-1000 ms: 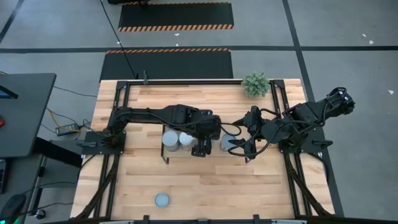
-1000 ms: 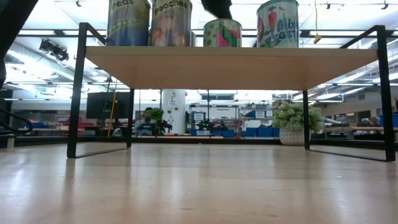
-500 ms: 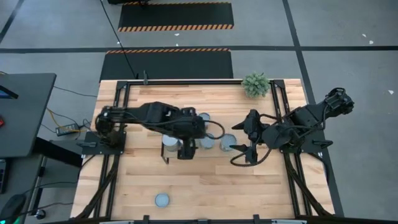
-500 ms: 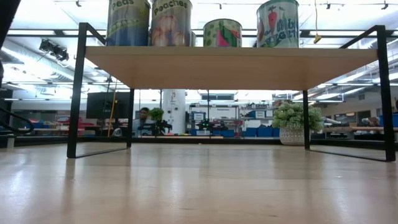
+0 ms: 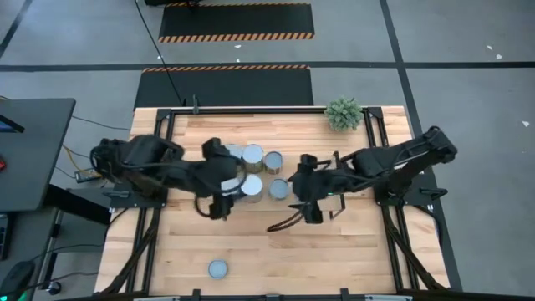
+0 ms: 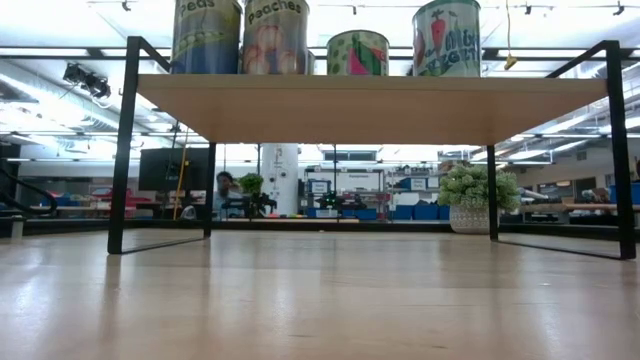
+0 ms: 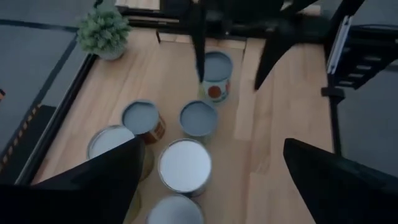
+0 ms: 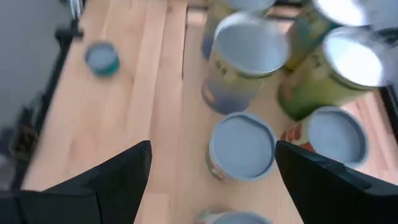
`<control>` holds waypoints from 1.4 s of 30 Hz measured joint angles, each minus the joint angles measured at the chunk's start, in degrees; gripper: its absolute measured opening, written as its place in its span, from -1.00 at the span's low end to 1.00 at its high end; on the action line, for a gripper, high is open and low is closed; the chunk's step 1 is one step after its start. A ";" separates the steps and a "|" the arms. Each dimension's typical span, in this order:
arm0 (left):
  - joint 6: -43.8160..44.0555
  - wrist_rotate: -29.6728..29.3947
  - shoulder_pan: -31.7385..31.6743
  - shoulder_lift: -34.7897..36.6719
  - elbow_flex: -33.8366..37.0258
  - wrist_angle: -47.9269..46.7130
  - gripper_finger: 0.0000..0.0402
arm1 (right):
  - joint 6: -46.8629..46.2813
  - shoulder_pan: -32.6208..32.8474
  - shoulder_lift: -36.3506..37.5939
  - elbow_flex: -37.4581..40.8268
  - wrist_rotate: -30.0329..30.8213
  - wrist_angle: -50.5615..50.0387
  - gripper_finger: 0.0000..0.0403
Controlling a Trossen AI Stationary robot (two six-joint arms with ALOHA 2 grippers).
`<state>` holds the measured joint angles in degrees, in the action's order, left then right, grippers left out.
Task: Pick and place cans onto a shelf
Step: Put the canned green peas on the shelf
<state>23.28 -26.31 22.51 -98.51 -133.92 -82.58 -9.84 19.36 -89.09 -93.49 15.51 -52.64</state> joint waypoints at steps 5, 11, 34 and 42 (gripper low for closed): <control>3.72 -1.83 2.79 1.16 0.08 -0.55 0.94 | 6.91 -2.92 -5.34 -1.94 -7.02 -1.73 0.73; 6.53 -3.23 5.34 1.26 0.08 -3.41 0.94 | 15.27 -4.00 -9.57 -2.08 -8.29 -3.26 0.73; 7.61 -3.03 5.77 1.23 0.08 -6.63 0.94 | -14.73 -4.85 -12.69 -2.20 -5.44 0.55 0.73; 7.56 -3.02 5.77 1.23 0.08 -7.12 0.94 | -18.94 -3.31 -12.94 -3.34 -5.41 2.96 0.73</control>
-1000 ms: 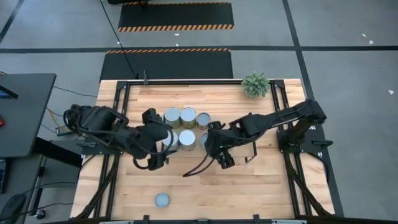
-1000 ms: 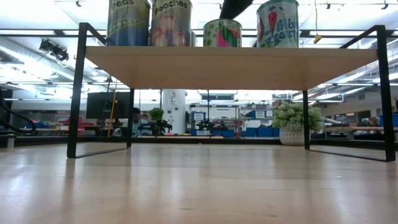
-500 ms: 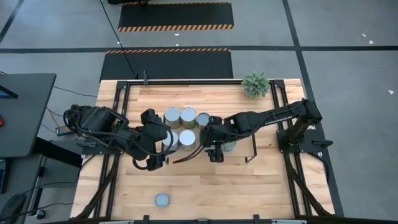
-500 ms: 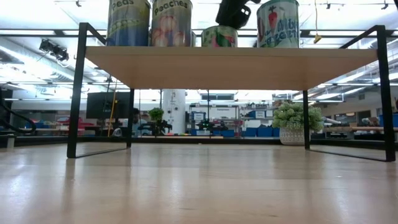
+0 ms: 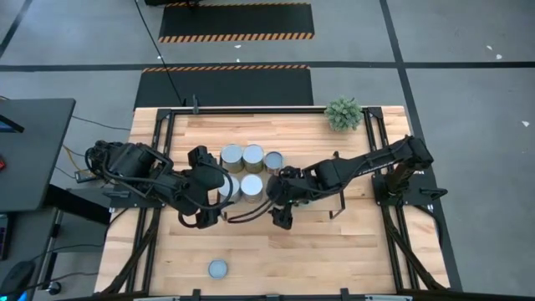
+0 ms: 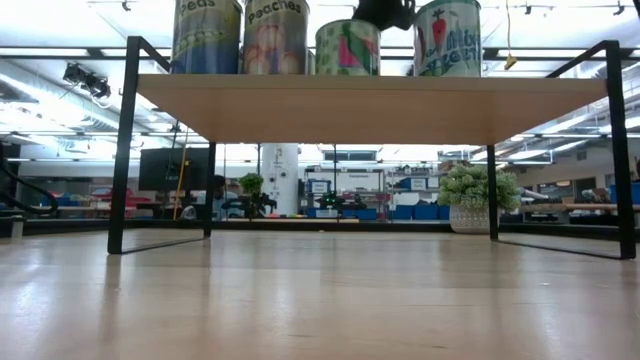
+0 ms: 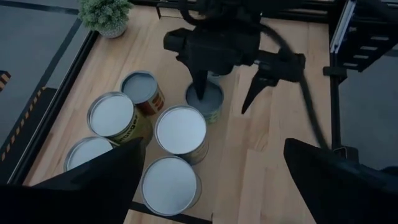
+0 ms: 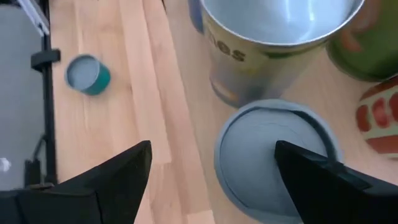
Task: Pick and place cans onto a shelf
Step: Put the canned green peas on the shelf
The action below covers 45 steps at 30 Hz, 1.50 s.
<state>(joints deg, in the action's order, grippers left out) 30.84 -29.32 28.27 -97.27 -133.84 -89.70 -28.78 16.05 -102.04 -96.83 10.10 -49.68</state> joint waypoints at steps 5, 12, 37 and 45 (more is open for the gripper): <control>0.01 0.04 0.00 0.00 0.00 -0.25 0.94 | 10.68 0.09 0.06 -4.53 0.26 -5.22 0.73; -0.01 0.90 -0.02 0.00 0.00 -0.23 0.94 | 27.94 -0.36 -0.09 -5.31 -0.34 -7.14 0.73; 0.04 1.61 -0.09 -0.07 0.00 -0.21 0.94 | 27.24 -4.34 -0.17 0.72 -1.47 -3.48 0.87; -0.01 1.60 -0.09 -0.07 0.00 -0.21 0.94 | 16.59 -4.30 -0.20 2.20 -0.60 -3.80 0.63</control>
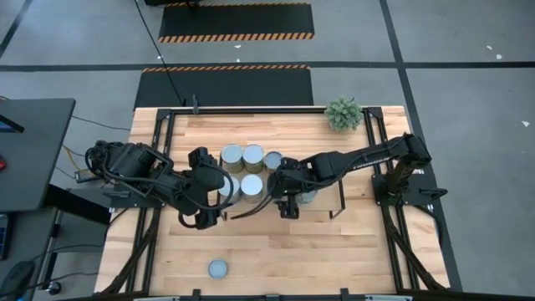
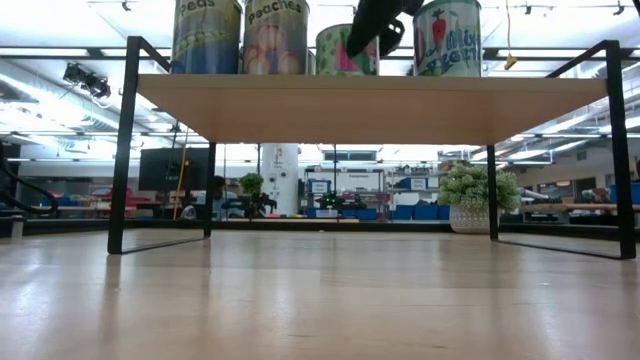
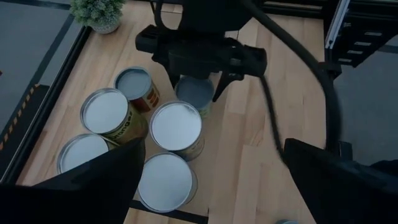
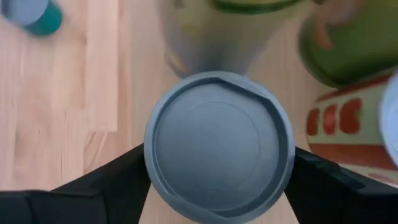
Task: Pick and place cans onto a shelf
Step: Put the canned green peas on the shelf
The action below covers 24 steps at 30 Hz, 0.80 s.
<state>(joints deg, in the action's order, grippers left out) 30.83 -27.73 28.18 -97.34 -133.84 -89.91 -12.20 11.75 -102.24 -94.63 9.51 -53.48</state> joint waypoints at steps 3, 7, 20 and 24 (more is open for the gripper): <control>-0.02 0.02 0.00 0.00 0.00 0.00 0.94 | -4.40 0.01 0.00 0.00 2.11 -0.08 0.55; -0.02 0.02 0.00 0.00 0.00 0.00 0.94 | -9.64 0.00 0.00 0.00 3.84 -0.56 0.52; -0.02 0.57 0.00 0.00 -0.02 0.00 0.94 | -8.75 0.00 0.08 0.00 0.15 -0.60 0.71; -0.04 0.57 0.00 0.00 -0.02 0.00 0.94 | -4.46 0.02 0.20 -1.21 -0.35 -1.43 0.83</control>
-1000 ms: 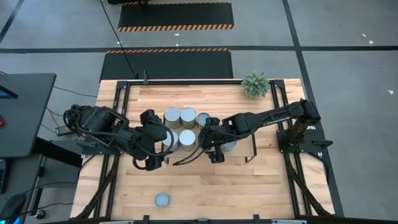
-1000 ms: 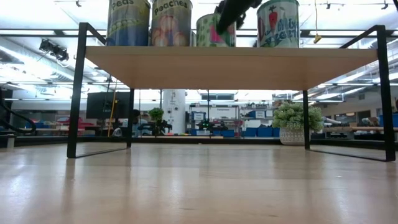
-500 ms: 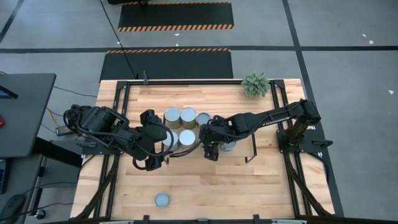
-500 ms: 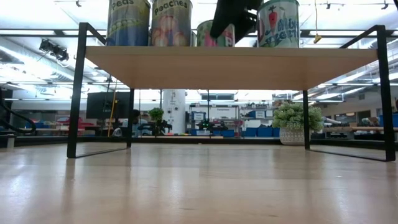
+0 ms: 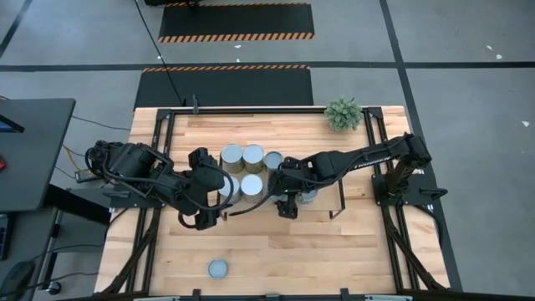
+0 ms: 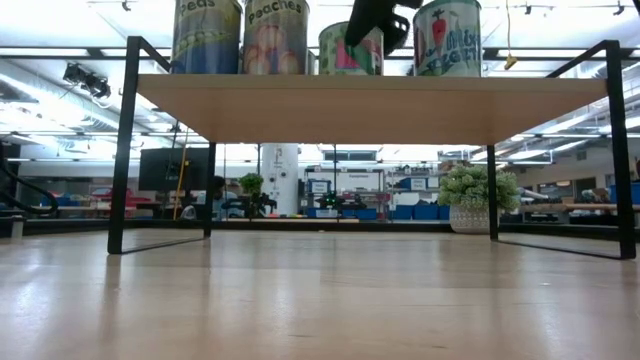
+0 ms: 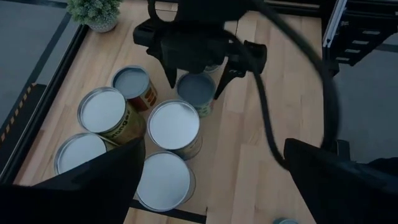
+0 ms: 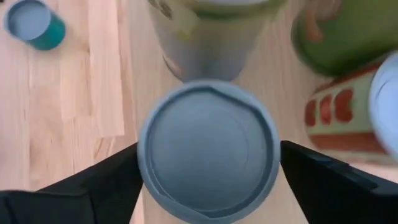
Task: Pick and place cans onto a shelf
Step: Put the canned green peas on the shelf
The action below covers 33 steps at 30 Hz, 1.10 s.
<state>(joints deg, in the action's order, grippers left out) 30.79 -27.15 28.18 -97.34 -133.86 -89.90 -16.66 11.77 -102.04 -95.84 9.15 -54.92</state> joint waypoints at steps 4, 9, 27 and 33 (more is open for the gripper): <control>-0.03 0.02 0.00 0.00 0.00 0.00 0.94 | 5.87 -0.02 0.07 -1.86 -0.29 -0.07 0.90; -0.03 0.02 0.00 0.00 0.00 0.00 0.94 | 15.87 0.00 0.15 -2.76 -4.02 0.11 0.92; 0.08 0.02 0.00 0.00 0.00 0.02 0.94 | 31.20 -1.47 -0.09 -2.42 -4.27 -0.17 0.85; 0.11 0.02 0.00 0.00 0.00 0.02 0.94 | 29.74 -1.87 -0.09 -2.40 -5.59 -0.38 0.73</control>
<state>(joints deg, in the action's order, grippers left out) 30.89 -27.14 28.18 -97.34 -133.86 -89.89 13.08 9.90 -102.13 -98.24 3.57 -55.30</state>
